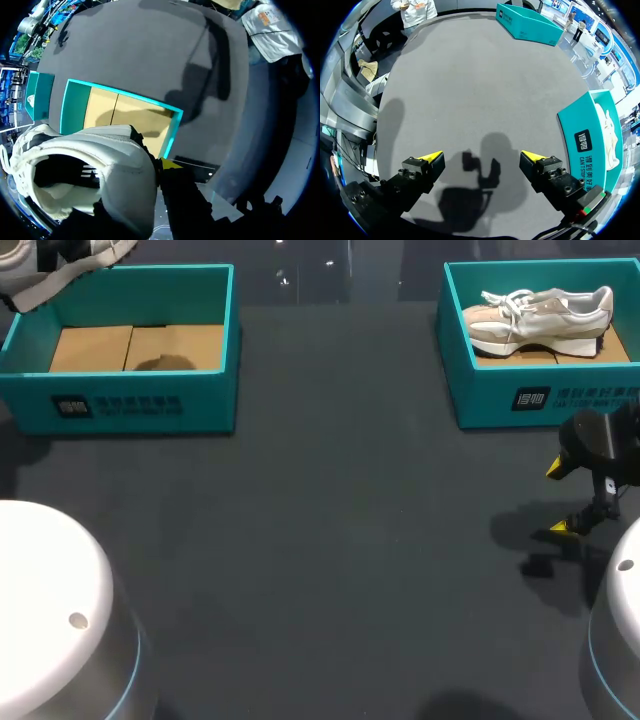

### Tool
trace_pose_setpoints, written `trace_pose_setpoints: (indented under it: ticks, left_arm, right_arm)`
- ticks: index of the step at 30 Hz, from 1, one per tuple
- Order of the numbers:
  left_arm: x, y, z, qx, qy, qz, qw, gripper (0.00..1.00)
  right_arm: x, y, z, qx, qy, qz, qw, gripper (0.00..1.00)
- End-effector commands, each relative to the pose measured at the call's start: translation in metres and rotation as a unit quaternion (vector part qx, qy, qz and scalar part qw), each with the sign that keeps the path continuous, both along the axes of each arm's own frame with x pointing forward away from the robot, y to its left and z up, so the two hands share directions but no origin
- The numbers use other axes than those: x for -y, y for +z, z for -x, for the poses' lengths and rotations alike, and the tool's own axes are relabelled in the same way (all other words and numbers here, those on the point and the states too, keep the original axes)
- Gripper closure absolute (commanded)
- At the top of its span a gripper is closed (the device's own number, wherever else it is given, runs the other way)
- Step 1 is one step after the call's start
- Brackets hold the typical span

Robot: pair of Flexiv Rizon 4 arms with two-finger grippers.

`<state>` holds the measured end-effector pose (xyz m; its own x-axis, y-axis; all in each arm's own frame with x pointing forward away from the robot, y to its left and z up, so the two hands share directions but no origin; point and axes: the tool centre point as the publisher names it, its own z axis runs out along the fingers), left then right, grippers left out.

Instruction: Take the shoe out of the shoebox, open the shoe tongue, remove and reinsert the insole, then place the shoe into the shoebox

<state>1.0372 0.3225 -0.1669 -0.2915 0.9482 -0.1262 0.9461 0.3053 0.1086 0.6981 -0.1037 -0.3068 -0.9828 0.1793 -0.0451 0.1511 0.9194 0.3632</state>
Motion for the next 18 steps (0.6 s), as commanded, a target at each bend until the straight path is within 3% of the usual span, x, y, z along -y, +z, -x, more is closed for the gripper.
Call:
trace_pose_setpoints:
  ticks: [1, 7, 18]
  left_arm:
    - [-0.008, 0.003, -0.015, -0.002, -0.036, -0.01, 0.999, 1.0]
    - [-0.016, -0.007, -0.031, -0.008, -0.124, -0.03, 0.992, 1.0]
    - [-0.015, -0.015, -0.043, 0.009, -0.172, -0.049, 0.984, 1.0]
  right_arm:
    - [-0.001, 0.0, 0.002, 0.001, -0.001, 0.002, 1.0, 0.0]
    - [-0.001, 0.0, 0.002, 0.001, -0.001, 0.002, 1.0, 0.0]
    - [-0.001, 0.0, 0.002, 0.001, -0.001, 0.002, 1.0, 0.0]
